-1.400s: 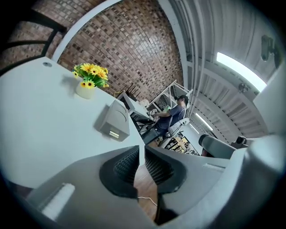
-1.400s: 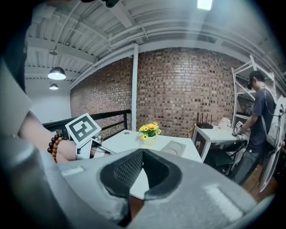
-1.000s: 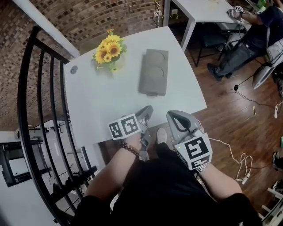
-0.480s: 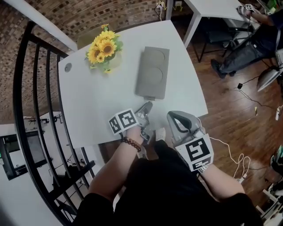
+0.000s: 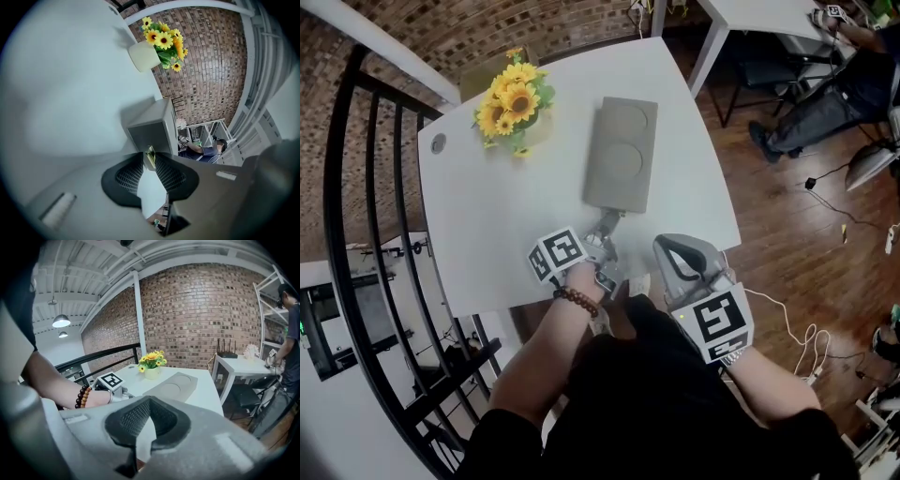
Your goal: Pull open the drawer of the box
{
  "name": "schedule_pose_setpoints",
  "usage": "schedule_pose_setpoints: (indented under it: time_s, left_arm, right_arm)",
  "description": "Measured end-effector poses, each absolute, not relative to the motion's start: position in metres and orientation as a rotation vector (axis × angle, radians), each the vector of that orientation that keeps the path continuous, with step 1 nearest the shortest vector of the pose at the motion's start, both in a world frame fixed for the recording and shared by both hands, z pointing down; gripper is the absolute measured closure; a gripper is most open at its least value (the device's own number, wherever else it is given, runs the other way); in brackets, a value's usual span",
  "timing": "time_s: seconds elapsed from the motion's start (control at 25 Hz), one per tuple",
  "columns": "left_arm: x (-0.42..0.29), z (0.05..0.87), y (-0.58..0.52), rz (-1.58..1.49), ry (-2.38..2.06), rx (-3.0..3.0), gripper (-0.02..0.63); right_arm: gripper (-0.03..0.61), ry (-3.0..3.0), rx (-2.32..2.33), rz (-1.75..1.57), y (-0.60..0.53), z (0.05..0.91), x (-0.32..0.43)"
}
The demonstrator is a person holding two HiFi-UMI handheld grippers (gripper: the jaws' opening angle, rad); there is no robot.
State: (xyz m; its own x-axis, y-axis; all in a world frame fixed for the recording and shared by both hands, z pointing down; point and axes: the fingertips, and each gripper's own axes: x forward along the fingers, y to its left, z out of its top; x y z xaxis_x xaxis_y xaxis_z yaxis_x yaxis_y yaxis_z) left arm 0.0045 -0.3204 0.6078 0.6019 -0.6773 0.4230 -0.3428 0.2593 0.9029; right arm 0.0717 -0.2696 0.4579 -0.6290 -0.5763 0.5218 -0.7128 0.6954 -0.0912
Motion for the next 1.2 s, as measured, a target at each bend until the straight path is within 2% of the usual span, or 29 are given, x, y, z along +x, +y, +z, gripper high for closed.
schedule_pose_setpoints:
  time_s: [0.36,1.2]
  left_arm:
    - [0.007,0.607,-0.322,-0.295,-0.948,1.344,0.549]
    - [0.001,0.609,-0.263,-0.23,-0.92,1.337,0.549]
  right_arm:
    - [0.588,-2.435,0.994,0.407,-0.271,0.461,0.072]
    - [0.588,-2.431,1.029,0.4,-0.227,0.455,0.055]
